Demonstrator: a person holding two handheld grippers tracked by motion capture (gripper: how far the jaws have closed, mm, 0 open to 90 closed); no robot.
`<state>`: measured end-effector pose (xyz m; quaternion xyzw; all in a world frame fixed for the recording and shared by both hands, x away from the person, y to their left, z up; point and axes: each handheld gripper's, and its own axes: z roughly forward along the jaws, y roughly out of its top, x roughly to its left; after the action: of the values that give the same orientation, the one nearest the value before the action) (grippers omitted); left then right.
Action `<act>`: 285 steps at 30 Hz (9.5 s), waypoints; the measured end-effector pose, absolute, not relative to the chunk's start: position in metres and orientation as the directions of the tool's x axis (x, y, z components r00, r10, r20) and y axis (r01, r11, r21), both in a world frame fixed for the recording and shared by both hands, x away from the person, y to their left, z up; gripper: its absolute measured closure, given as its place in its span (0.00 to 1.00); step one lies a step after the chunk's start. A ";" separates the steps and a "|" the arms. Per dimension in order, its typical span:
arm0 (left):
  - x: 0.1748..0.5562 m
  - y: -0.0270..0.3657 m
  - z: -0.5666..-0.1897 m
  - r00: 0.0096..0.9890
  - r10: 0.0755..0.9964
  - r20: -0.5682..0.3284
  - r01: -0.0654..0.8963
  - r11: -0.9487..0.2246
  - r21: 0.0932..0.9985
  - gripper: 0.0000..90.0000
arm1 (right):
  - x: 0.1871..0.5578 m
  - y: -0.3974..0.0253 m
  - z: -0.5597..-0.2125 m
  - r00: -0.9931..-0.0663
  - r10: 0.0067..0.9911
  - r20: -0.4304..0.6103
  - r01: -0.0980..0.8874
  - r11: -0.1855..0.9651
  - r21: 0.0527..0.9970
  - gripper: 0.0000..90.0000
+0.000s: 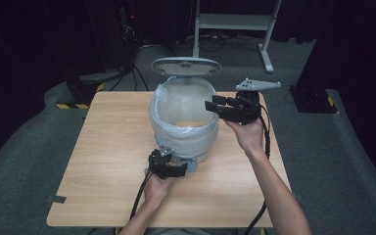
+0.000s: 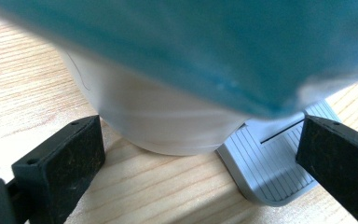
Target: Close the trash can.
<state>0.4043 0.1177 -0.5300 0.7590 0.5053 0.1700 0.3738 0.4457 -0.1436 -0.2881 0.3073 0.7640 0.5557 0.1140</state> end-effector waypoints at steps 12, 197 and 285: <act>0.404 0.118 -0.530 0.431 0.895 -0.113 0.641 -0.216 0.737 0.01 | 0.435 -0.159 -0.295 -0.775 0.608 0.170 0.337 0.170 0.926 0.63; 0.404 0.118 -0.530 0.430 0.895 -0.117 0.642 -0.212 0.737 0.02 | 0.402 -0.207 -0.500 -0.513 0.848 0.130 0.567 0.221 0.793 0.58; 0.373 0.194 -0.529 0.337 0.937 -0.093 0.651 -0.160 0.742 0.09 | 0.394 -0.198 -0.527 -0.451 0.892 -0.015 0.597 0.314 0.738 0.47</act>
<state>0.3728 0.1938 -0.5295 0.7351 0.5401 0.1997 0.3578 0.3936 -0.1982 -0.5269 0.4769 0.7810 0.3399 0.2170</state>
